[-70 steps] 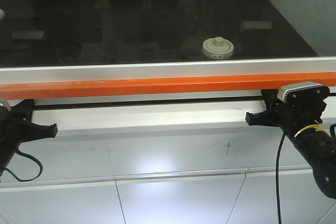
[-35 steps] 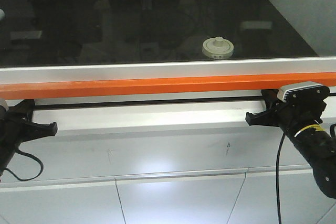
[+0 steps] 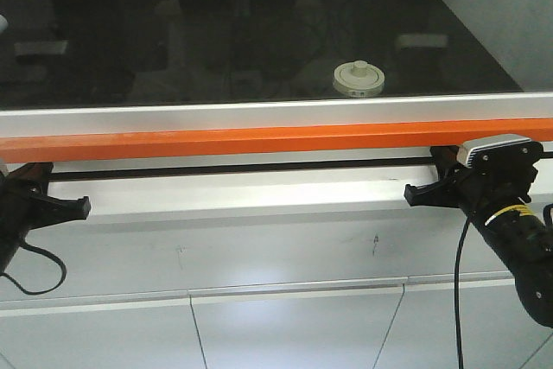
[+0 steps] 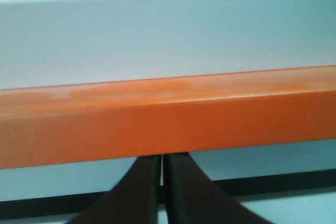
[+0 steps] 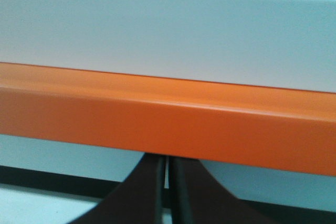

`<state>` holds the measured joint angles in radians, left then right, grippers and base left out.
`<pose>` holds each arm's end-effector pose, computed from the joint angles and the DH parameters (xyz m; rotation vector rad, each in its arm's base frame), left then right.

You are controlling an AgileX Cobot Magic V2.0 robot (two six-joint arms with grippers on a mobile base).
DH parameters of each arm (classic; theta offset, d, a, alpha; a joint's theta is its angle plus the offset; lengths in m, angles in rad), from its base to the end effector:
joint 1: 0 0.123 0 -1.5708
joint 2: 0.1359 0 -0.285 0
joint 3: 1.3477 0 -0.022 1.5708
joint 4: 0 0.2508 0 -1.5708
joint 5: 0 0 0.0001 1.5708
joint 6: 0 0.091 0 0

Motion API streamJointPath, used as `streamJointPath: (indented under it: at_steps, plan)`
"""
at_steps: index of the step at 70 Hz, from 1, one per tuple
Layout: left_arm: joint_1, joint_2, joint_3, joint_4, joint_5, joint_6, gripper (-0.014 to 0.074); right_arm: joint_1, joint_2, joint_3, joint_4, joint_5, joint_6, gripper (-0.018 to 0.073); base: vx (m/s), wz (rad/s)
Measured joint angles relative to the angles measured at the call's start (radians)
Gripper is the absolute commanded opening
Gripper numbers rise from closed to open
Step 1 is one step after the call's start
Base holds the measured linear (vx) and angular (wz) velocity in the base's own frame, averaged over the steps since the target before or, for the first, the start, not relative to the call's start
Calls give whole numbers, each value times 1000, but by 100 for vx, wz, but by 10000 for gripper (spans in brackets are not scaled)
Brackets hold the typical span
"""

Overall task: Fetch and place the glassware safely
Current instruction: 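Push the orange handle bar upward with both grippers to open the sash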

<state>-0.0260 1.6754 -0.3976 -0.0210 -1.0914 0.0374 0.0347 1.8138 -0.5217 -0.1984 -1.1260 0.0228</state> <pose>0.2719 -0.0054 0.1660 0.0308 1.6698 0.0168 0.3042 0.0267 0.1536 -0.2167 1.6433 0.1263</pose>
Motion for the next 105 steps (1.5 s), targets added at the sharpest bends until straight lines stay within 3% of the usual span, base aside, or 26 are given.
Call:
streamJointPath:
  at_steps: [105]
  plan:
    - [0,-97,3,0,34,4,0,0,-85,-7,1,42,-16,-1,0,0]
